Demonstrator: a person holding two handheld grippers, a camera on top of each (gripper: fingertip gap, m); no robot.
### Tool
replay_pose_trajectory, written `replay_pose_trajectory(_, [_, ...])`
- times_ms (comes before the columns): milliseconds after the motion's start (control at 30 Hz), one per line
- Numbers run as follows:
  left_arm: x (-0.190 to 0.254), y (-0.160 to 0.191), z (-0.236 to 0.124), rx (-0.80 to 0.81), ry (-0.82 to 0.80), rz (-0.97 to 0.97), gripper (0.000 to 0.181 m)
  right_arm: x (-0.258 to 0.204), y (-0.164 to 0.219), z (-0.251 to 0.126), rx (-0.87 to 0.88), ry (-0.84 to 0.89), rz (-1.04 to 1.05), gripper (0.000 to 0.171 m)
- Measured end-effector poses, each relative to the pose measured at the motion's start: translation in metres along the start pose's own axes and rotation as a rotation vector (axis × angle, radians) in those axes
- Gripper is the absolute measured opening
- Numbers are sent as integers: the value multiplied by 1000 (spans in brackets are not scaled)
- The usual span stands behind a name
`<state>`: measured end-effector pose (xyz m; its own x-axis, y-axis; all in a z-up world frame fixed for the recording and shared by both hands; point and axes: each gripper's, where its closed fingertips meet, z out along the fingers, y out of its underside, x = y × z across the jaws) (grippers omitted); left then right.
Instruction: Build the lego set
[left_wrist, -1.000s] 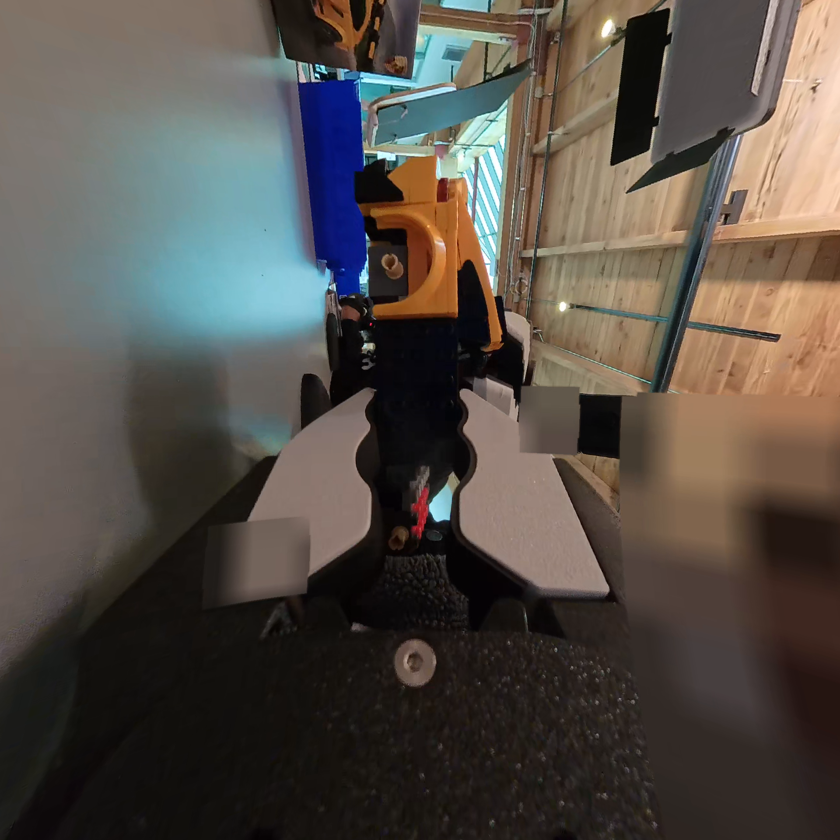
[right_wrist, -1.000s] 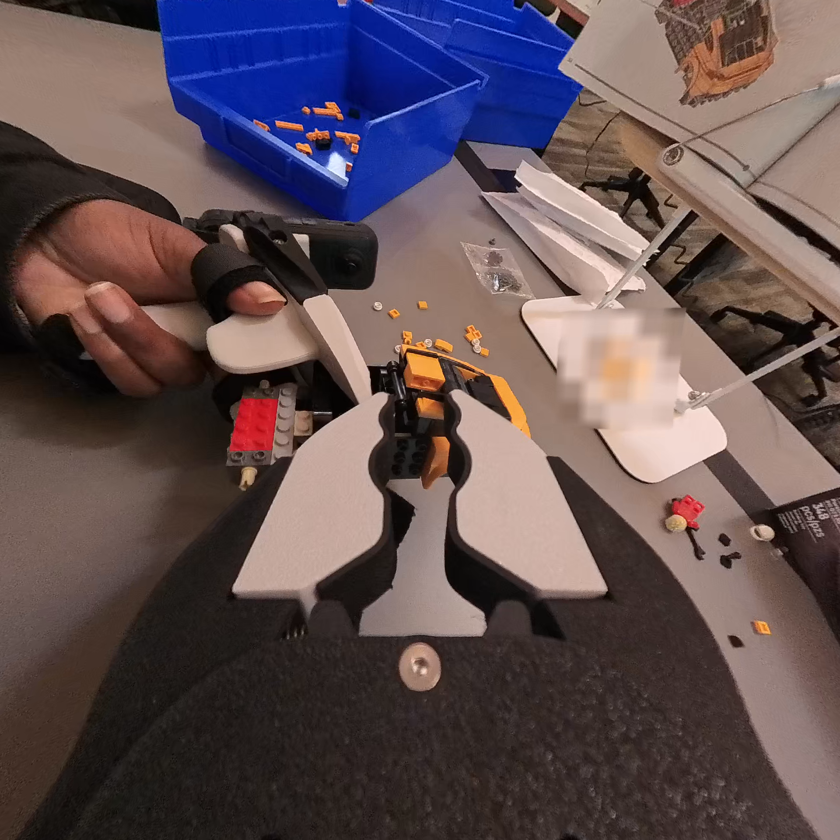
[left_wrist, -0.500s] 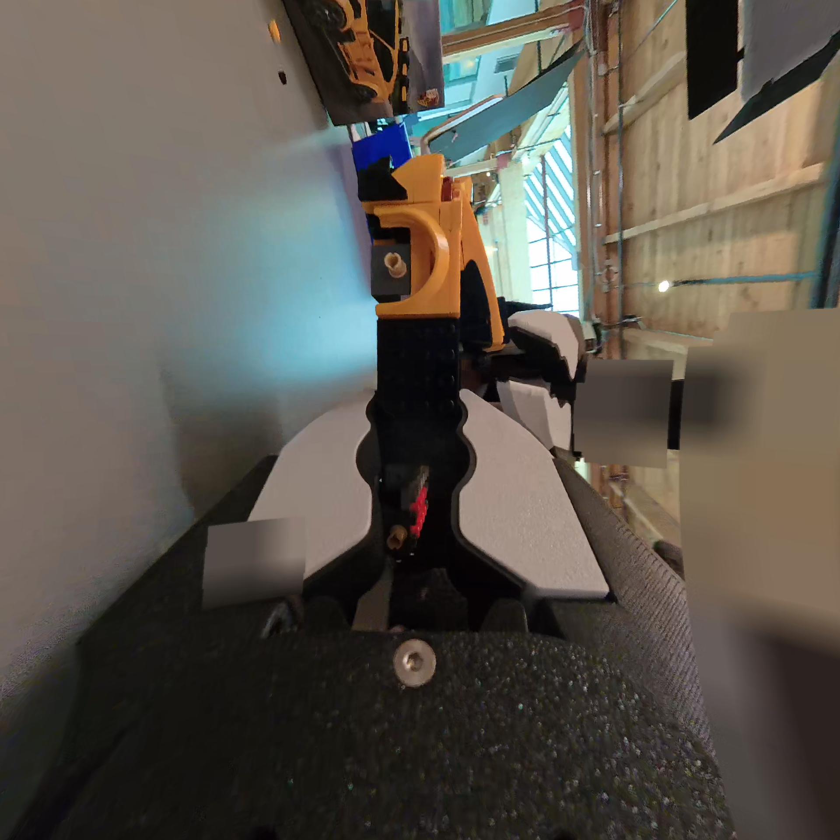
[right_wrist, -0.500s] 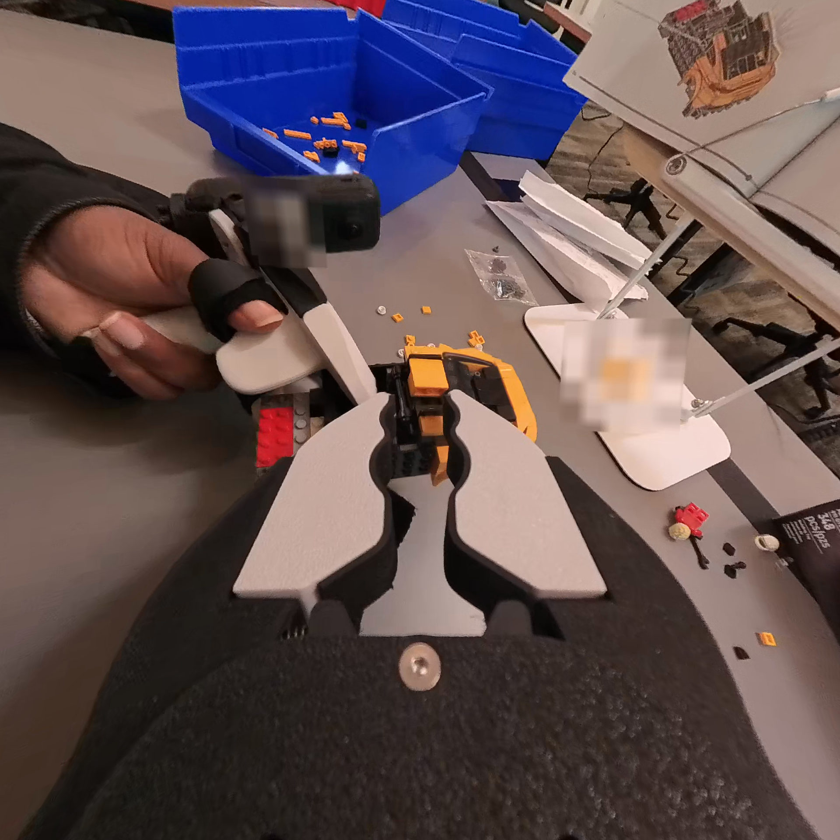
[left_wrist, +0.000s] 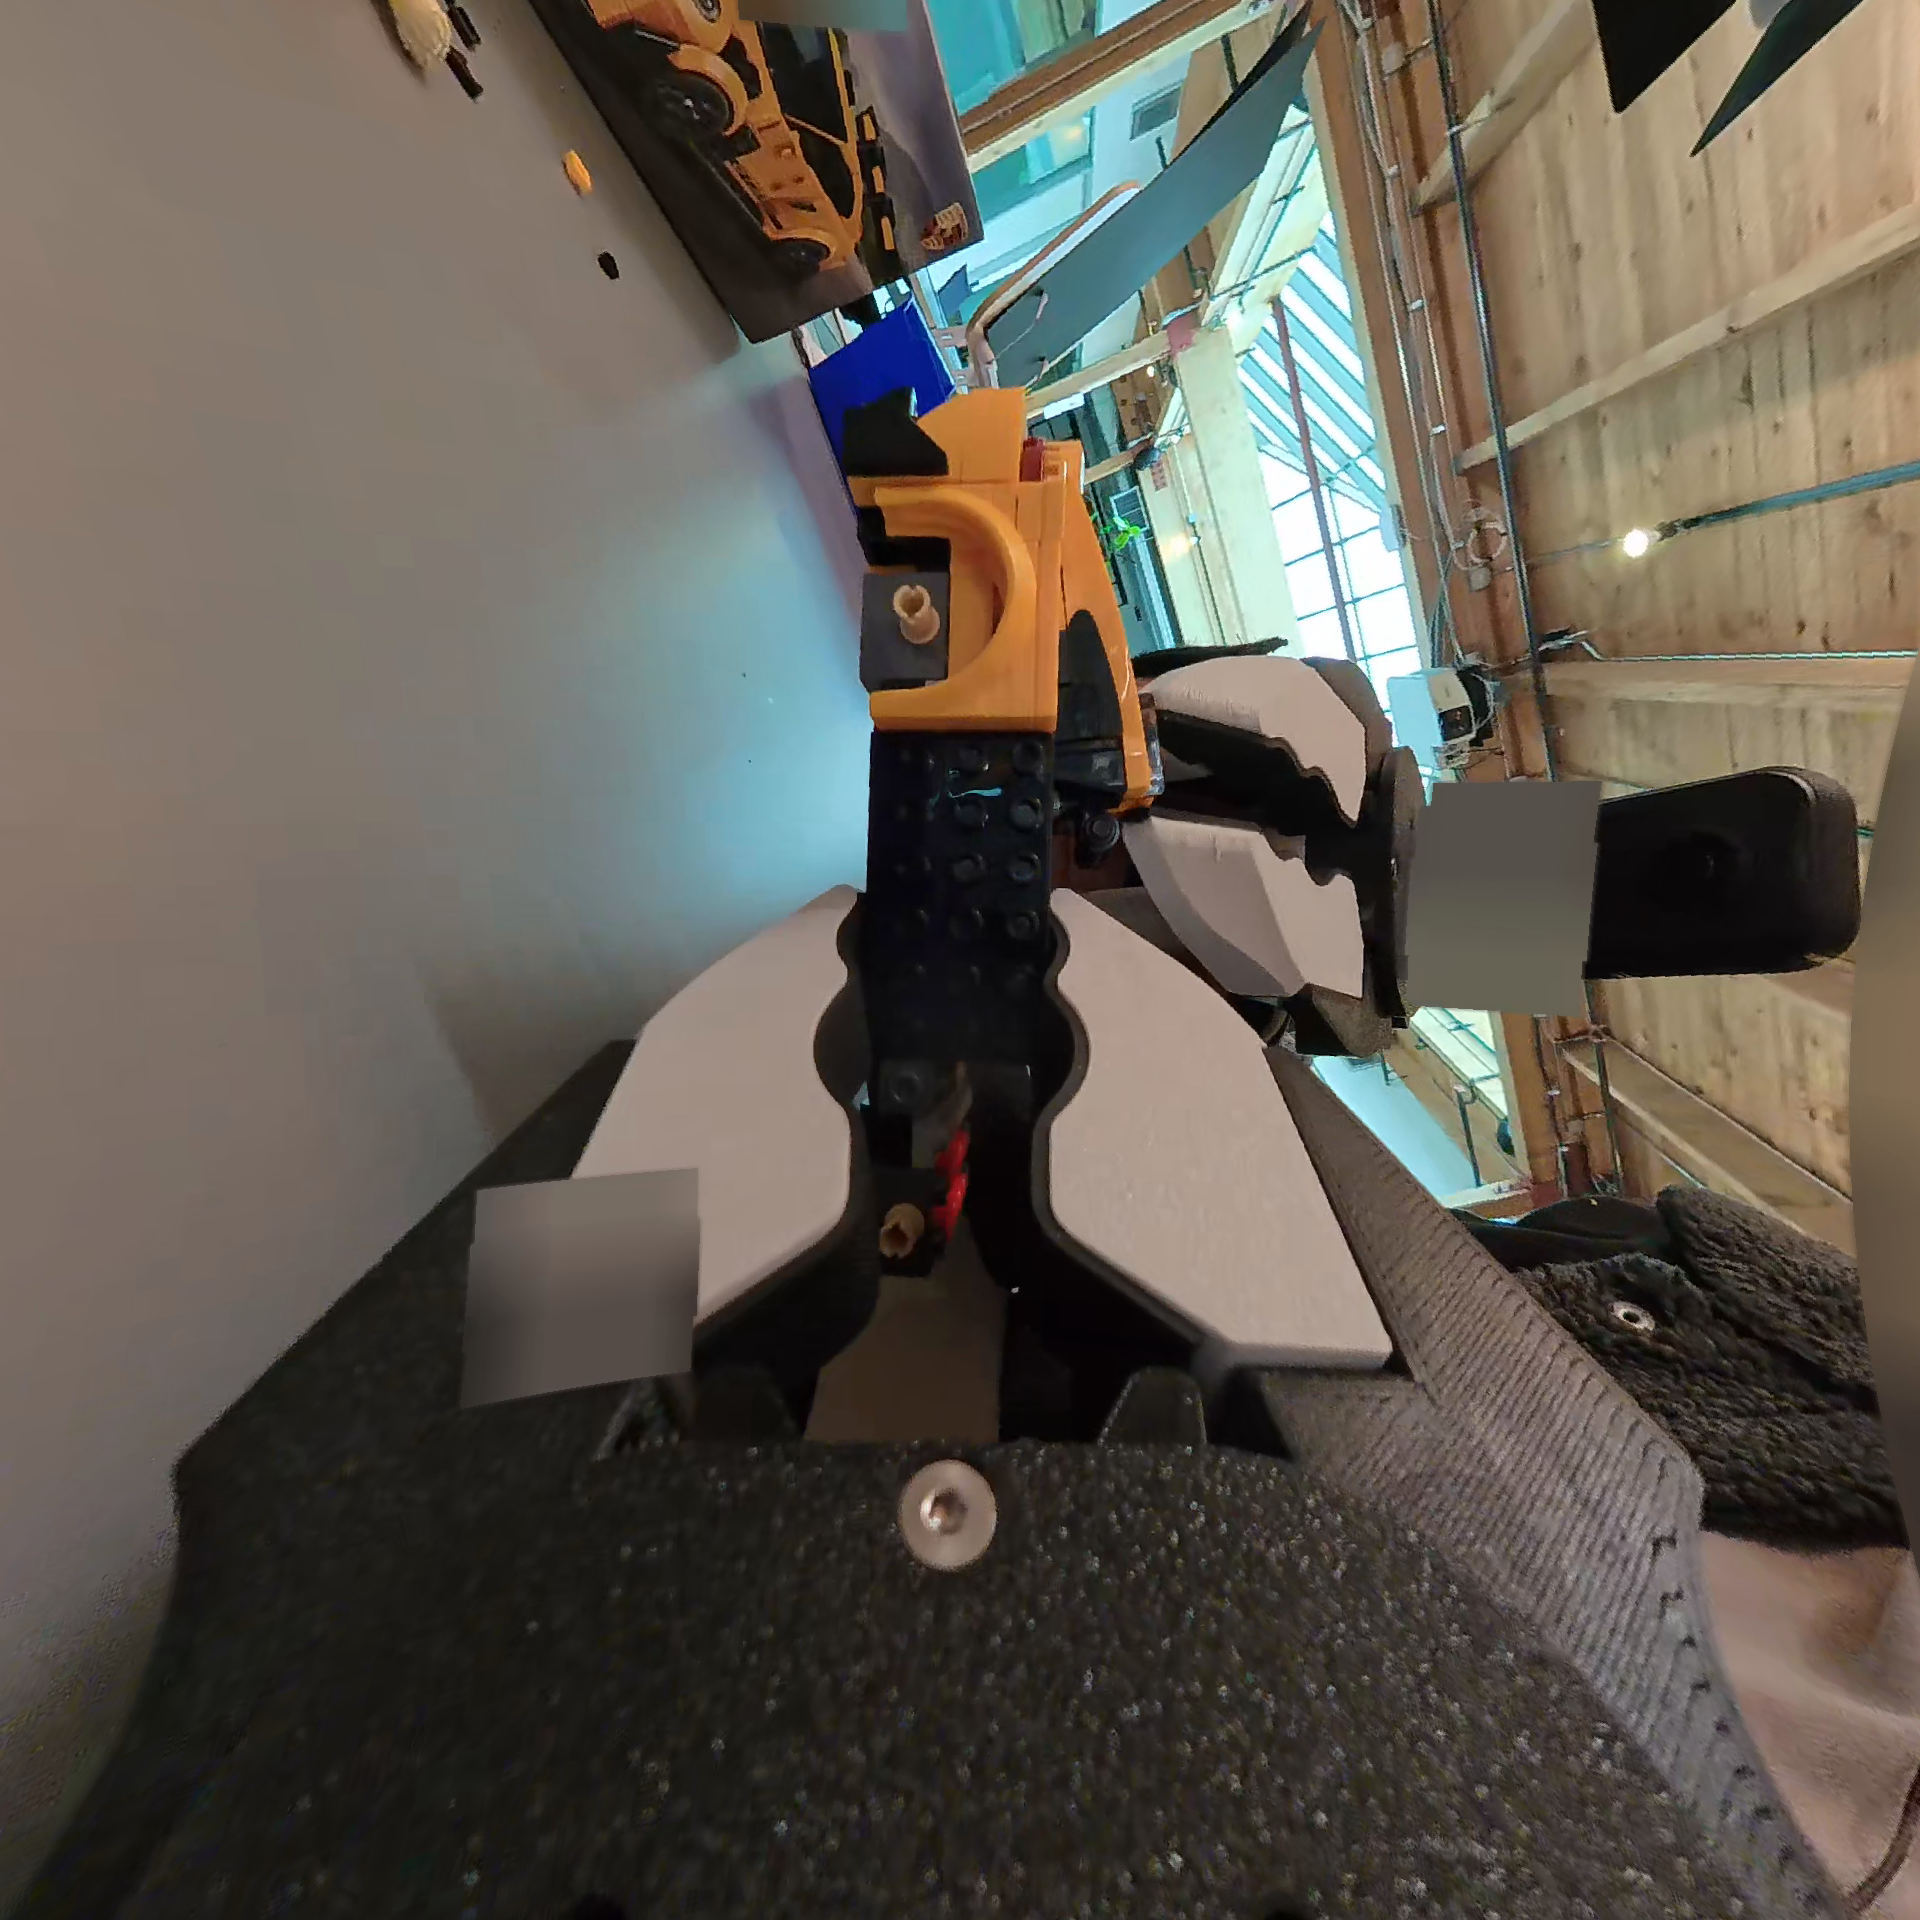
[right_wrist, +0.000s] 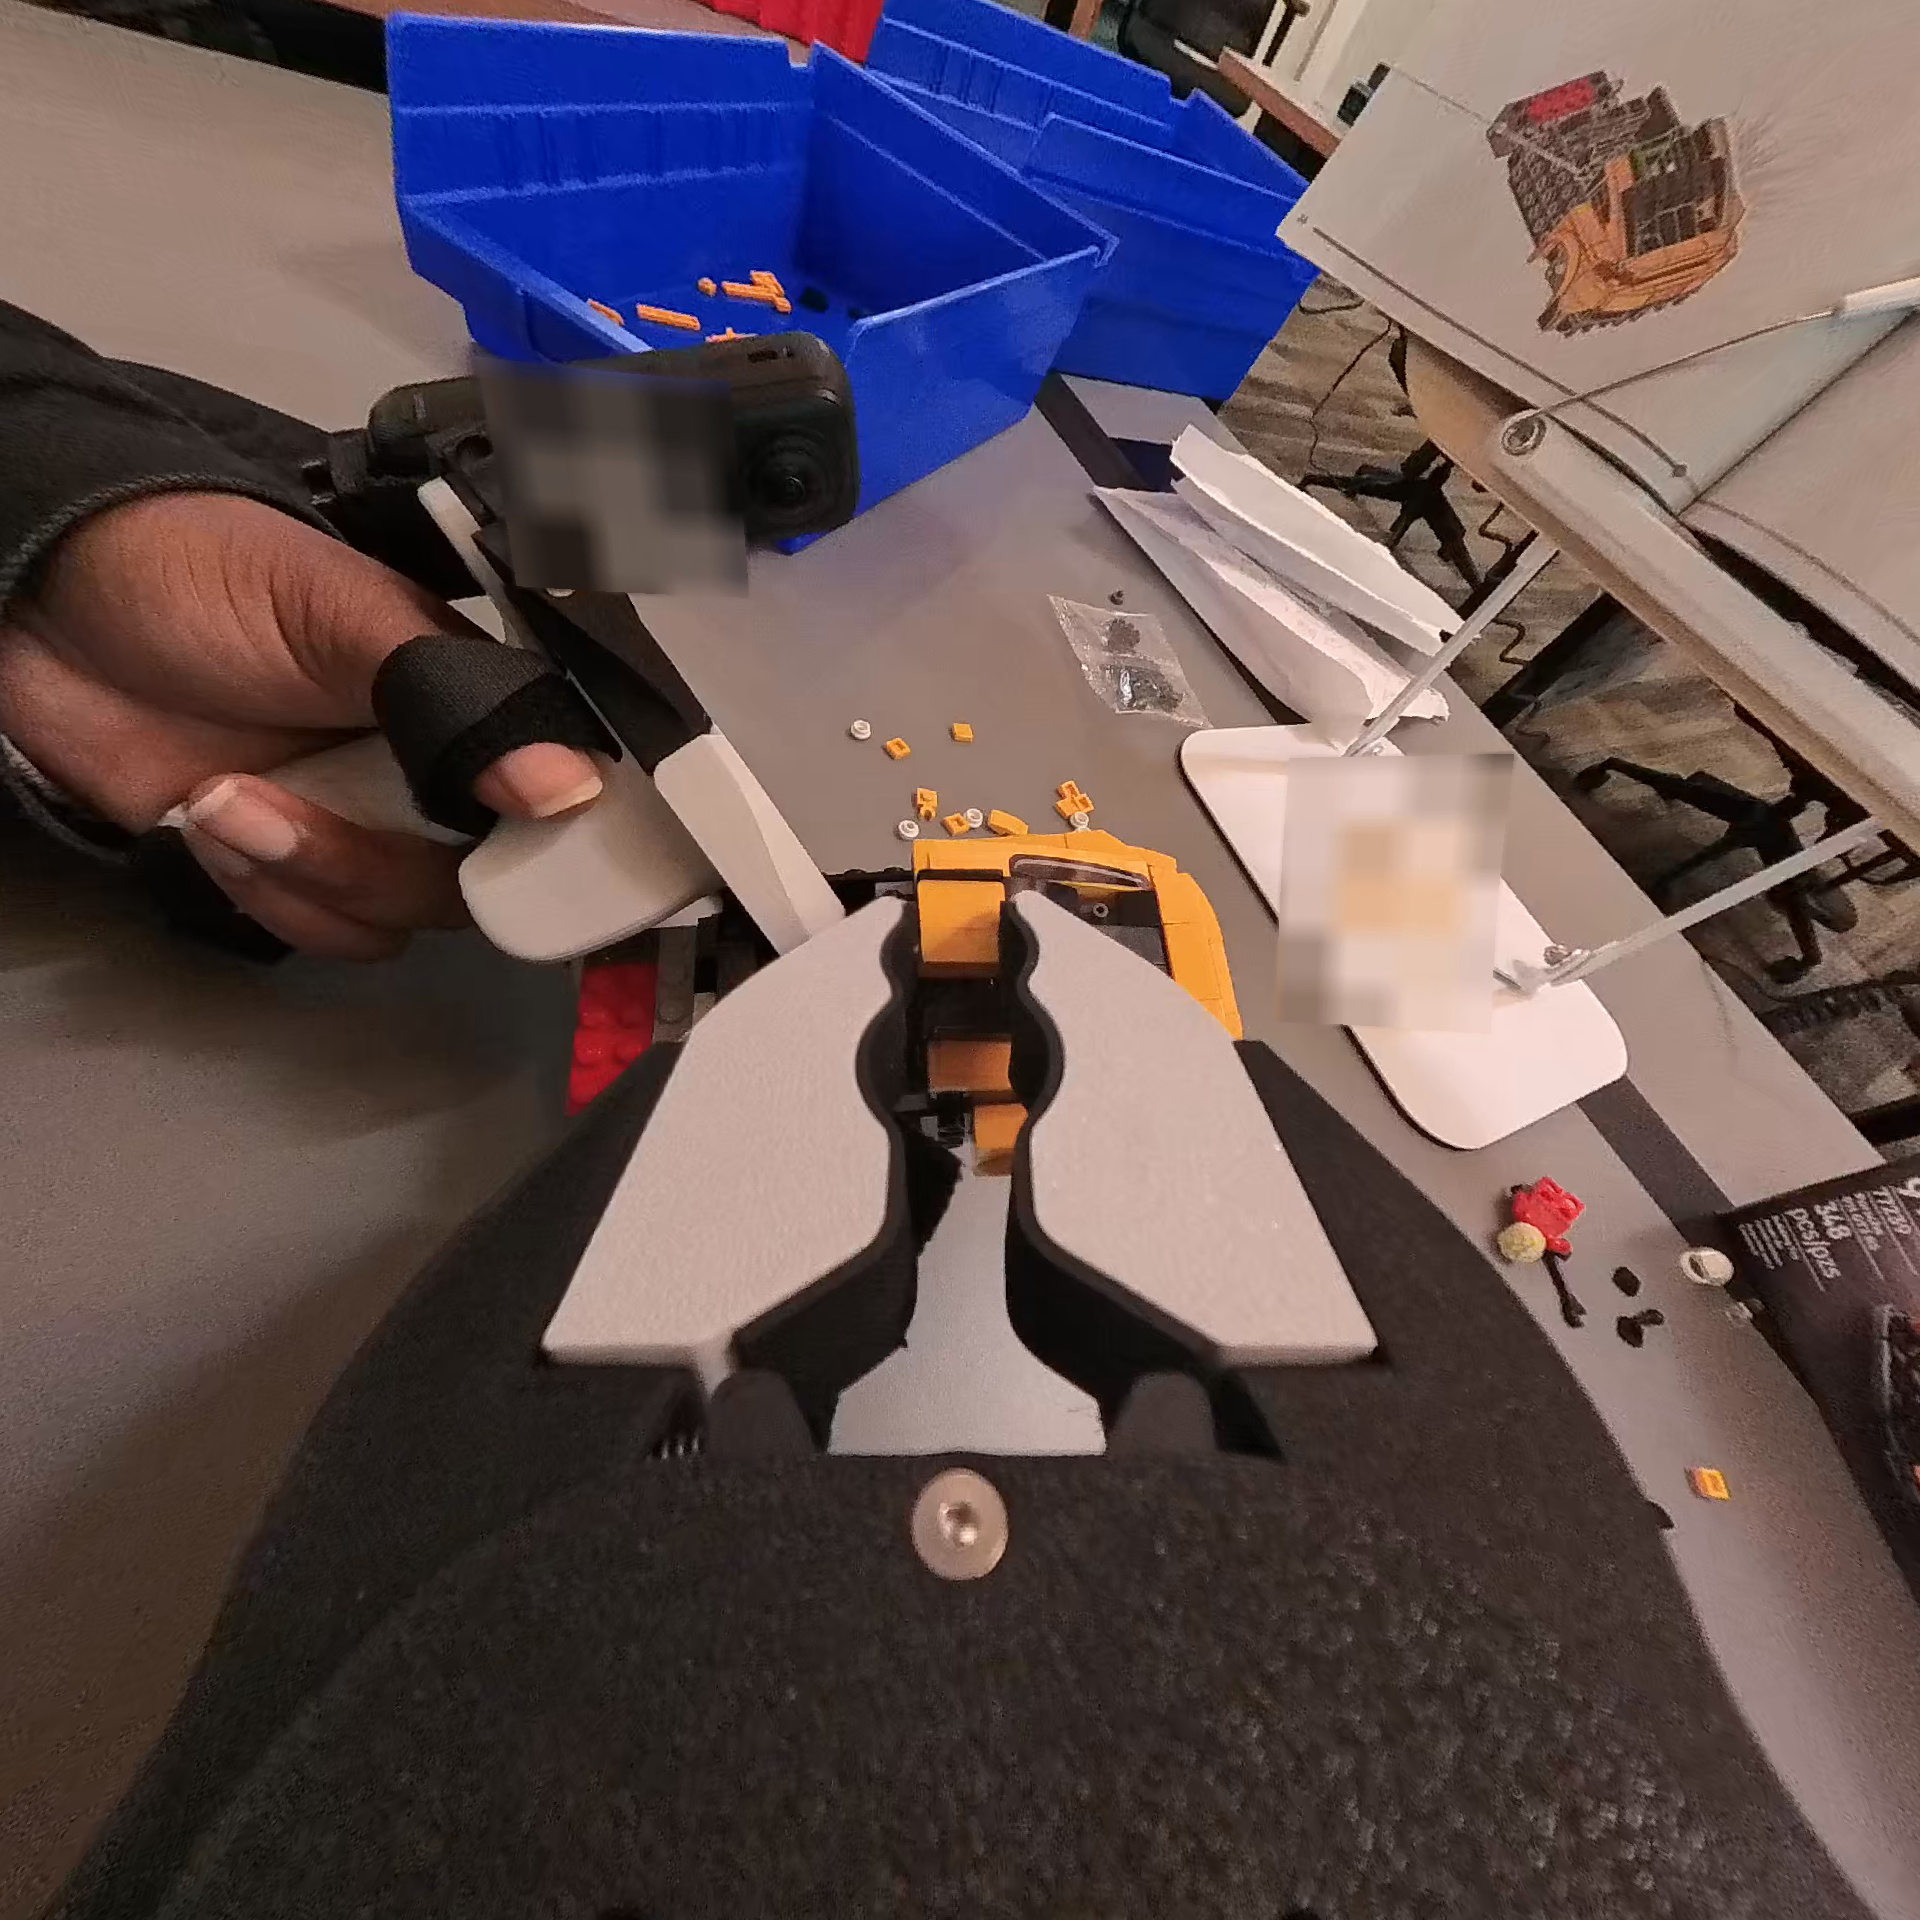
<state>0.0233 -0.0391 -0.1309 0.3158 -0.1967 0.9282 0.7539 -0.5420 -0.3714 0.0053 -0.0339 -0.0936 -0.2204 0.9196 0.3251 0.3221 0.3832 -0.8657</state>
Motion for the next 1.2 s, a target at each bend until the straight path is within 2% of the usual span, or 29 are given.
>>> replay_pose_trajectory(300, [-3,2,0,-7,4,-27,28,0,5,4,-4,17,-29,15])
replay_pose_trajectory(467, [-8,8,0,-52,-2,-31,28,16,-8,-12,103,-17,126,34])
replay_pose_trajectory(533, [-6,14,1,-106,28,-46,28,20,-1,-19,87,-79,150,47])
replay_pose_trajectory(667, [4,33,-2,-280,78,-38,28,6,28,-33,-45,-271,-13,71])
replay_pose_trajectory(833, [3,57,-14,-513,47,27,28,-22,51,-45,-266,-484,-287,94])
replay_pose_trajectory(900, [-1,61,-17,-573,29,30,28,-39,55,-45,-303,-564,-379,96])
replay_pose_trajectory(1033, [2,73,-21,-698,46,33,28,-63,65,-32,-329,-616,-520,92])
replay_pose_trajectory(1100, [2,77,-22,-736,40,45,28,-73,70,-28,-334,-647,-535,85])
replay_pose_trajectory(1200, [-4,77,-25,-757,12,45,29,-78,74,-22,-336,-635,-508,83])
